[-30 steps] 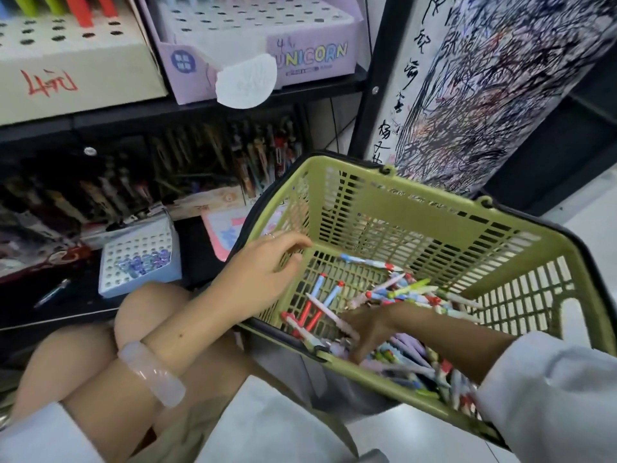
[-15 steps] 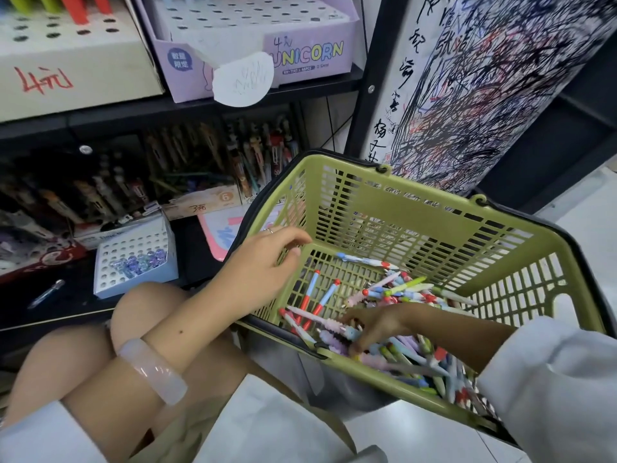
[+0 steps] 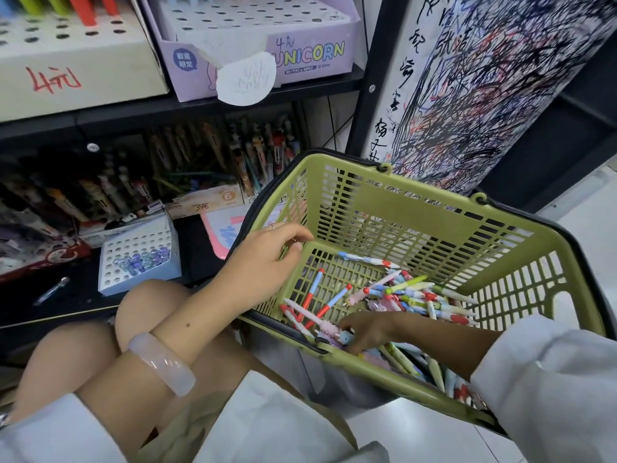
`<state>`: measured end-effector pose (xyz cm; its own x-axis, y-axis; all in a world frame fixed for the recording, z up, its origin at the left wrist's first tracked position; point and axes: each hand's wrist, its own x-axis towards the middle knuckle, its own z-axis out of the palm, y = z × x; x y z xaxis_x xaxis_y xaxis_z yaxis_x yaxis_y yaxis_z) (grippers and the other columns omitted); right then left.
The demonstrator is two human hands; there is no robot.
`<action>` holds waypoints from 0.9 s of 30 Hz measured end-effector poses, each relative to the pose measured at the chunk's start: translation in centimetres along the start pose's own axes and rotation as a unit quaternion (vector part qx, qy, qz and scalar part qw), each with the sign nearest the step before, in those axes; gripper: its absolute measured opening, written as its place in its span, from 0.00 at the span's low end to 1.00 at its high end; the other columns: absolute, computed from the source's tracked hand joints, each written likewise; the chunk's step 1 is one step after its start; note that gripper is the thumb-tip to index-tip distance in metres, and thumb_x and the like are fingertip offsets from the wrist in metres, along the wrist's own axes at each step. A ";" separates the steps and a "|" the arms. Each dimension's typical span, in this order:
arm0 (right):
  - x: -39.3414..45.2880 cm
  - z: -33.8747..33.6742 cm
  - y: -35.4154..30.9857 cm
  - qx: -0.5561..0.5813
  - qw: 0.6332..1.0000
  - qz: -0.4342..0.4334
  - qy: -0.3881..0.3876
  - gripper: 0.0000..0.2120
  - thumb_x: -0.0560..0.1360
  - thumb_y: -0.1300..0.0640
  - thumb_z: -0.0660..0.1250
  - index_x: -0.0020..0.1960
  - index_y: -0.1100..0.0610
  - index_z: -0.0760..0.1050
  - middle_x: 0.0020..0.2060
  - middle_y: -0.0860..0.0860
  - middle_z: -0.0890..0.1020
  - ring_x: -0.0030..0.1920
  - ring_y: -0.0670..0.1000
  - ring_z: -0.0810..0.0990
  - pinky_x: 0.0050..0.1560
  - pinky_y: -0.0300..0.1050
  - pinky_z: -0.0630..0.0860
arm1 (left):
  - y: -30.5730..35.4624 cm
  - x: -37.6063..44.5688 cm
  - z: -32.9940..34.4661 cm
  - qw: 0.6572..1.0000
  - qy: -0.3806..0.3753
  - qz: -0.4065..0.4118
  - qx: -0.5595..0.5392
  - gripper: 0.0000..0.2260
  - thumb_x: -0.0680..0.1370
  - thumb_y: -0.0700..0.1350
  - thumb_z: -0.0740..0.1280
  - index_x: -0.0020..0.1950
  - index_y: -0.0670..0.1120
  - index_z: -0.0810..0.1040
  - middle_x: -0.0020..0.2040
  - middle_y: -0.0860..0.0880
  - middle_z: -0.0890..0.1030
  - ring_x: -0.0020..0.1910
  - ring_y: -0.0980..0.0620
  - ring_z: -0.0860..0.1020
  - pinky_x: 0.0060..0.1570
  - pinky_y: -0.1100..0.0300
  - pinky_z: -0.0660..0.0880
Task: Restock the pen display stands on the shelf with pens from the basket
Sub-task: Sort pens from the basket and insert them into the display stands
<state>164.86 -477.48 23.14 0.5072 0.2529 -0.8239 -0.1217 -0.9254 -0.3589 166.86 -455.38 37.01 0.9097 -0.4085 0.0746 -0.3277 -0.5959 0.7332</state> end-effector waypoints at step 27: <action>-4.5 -4.5 -2.0 0.238 0.944 -0.164 0.157 0.23 0.72 0.60 0.70 0.66 0.55 0.68 0.55 0.54 0.78 0.55 0.55 0.79 0.54 0.41 0.76 | 0.0 0.2 -0.1 0.998 0.000 -0.025 -0.050 0.11 0.79 0.42 0.60 0.50 0.59 0.74 0.47 0.62 0.78 0.49 0.62 0.76 0.46 0.71 0.70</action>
<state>166.73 -478.02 29.53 0.8036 0.3375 -0.4903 -0.2462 -0.5615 -0.7900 167.09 -455.43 37.12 0.9245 -0.3794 0.0360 -0.2544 -0.5441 0.7995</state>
